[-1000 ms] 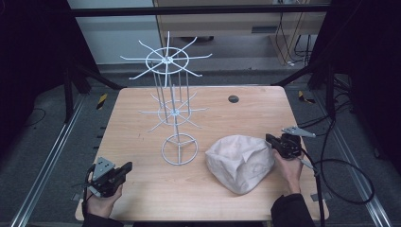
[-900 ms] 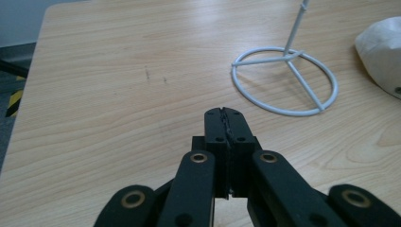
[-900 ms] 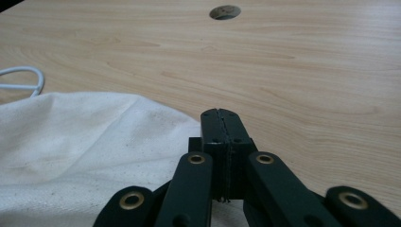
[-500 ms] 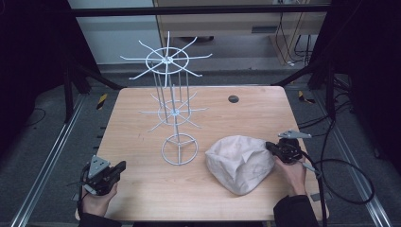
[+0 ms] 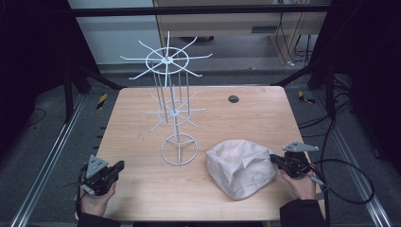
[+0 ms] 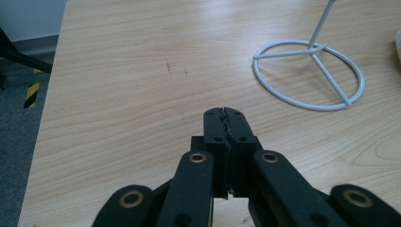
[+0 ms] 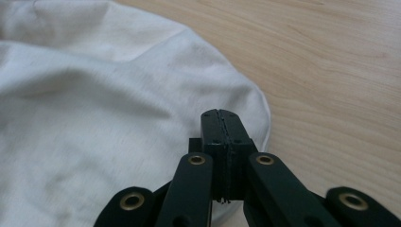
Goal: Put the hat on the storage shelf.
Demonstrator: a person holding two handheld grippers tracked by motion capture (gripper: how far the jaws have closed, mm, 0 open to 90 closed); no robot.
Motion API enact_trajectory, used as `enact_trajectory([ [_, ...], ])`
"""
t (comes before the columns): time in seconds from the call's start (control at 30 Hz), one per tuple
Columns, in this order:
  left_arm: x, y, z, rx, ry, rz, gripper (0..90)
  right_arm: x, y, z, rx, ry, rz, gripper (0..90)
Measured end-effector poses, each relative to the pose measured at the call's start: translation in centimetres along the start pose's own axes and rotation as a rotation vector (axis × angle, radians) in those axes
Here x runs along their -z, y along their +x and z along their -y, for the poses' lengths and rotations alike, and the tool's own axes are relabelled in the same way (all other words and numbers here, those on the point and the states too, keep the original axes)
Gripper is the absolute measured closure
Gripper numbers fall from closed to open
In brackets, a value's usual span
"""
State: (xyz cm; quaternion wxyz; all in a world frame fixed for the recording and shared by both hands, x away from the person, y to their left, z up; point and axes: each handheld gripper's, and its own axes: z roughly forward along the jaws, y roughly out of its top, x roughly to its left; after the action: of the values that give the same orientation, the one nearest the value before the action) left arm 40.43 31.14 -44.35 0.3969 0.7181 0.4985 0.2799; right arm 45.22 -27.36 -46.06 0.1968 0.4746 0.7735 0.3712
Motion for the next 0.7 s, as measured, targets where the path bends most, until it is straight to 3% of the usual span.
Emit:
enact_trajectory([
  [0.23,-0.1,0.3,0.0,0.004,0.002,-0.011,88.4,0.9,1.0,1.3,0.031,0.029,-0.011,90.0],
  [0.3,0.0,0.4,0.0,0.010,0.000,-0.014,88.4,1.2,1.1,1.2,0.034,0.008,-0.005,90.0],
  [0.43,-0.1,0.6,0.0,0.014,0.004,-0.023,88.5,1.6,1.0,-0.2,0.004,-0.089,0.004,90.0],
  [0.53,-0.3,0.8,0.1,0.017,0.010,-0.032,88.6,0.9,0.9,-1.5,-0.020,-0.126,0.023,90.0],
  [0.7,-0.3,1.3,0.1,0.025,0.009,-0.045,88.6,-2.1,0.2,-3.1,-0.041,-0.104,0.026,90.0],
])
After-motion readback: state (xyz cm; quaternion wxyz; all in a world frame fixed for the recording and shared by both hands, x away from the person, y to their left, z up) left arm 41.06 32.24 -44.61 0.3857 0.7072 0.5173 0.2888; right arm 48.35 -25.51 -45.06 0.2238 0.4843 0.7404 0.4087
